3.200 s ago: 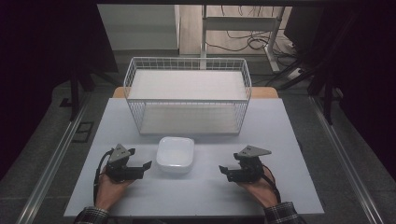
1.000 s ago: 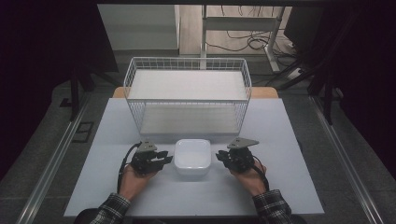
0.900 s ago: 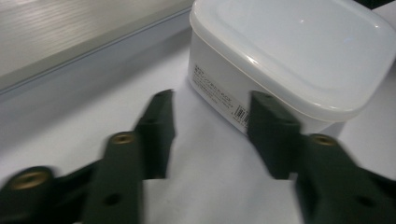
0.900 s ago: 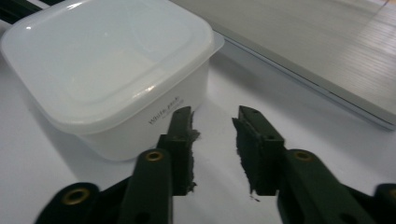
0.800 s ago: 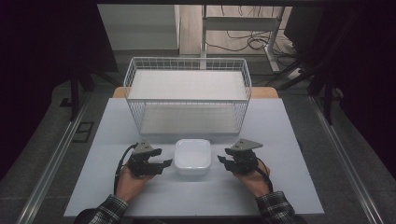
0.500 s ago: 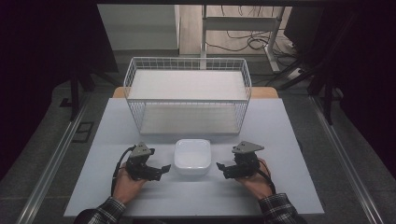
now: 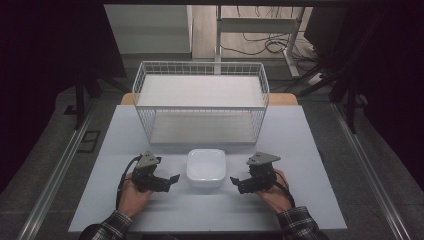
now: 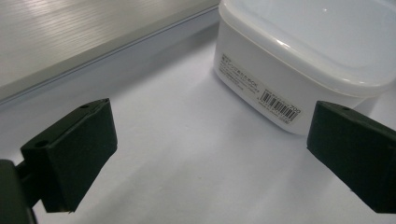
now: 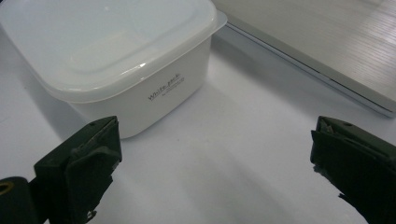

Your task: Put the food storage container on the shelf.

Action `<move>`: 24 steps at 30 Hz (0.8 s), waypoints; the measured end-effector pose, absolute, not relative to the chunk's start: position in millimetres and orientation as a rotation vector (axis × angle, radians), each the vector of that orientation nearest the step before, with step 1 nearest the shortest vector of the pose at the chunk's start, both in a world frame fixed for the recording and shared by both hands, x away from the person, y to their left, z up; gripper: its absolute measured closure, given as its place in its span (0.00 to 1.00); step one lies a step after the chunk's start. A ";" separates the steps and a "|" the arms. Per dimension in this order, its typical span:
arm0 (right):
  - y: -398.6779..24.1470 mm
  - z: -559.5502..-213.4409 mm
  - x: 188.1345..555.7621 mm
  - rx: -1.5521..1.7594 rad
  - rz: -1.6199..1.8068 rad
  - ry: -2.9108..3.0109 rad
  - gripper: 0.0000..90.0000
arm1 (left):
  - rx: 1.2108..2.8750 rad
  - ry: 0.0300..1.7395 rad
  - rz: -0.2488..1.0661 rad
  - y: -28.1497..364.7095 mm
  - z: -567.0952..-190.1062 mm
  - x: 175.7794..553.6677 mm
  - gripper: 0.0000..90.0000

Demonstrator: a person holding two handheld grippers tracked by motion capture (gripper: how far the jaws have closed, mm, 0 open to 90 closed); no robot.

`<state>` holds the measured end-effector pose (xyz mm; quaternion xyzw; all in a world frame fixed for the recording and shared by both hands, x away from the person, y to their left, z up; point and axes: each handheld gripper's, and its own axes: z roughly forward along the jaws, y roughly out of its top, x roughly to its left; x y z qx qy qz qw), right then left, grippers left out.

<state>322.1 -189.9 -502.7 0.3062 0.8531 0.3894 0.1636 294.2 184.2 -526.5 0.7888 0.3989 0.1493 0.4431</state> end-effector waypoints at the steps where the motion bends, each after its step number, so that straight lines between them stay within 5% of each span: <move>1: -189.4 -503.0 322.3 0.871 1.113 2.437 0.02 | 1.951 0.994 0.369 185.5 -525.2 294.3 0.03; 24: -165.0 -475.8 318.7 0.843 1.225 2.454 0.00 | 1.932 0.903 0.297 160.5 -495.5 299.4 0.02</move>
